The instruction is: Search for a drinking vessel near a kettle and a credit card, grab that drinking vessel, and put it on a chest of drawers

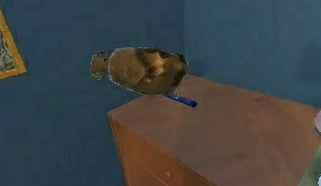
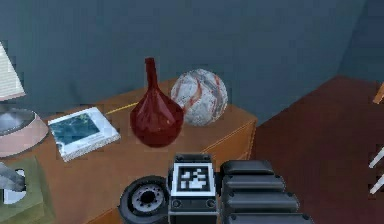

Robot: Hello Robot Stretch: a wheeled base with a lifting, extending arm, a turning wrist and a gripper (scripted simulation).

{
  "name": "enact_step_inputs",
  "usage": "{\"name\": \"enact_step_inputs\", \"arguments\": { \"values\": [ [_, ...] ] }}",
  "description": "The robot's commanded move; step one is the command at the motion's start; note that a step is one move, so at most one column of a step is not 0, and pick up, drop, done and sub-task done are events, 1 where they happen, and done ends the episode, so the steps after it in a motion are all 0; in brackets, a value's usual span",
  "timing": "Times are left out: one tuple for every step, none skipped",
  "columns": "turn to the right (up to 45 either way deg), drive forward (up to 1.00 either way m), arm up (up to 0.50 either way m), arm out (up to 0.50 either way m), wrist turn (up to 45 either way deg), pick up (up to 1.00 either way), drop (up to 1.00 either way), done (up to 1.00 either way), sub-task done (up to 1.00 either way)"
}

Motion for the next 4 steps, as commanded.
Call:
{"name": "enact_step_inputs", "arguments": {
  "values": [
    [0.0,0.2,0.0,0.0,0.0,0.0,0.0,0.0,0.0],
    [-45.0,0.0,0.0,0.0,0.0,0.0,0.0,0.0,0.0],
    [-15.0,0.0,0.0,0.0,0.0,0.0,0.0,0.0,0.0],
    [0.0,0.0,0.0,0.18,0.0,0.0,0.0,0.0,0.0]
  ]
}}
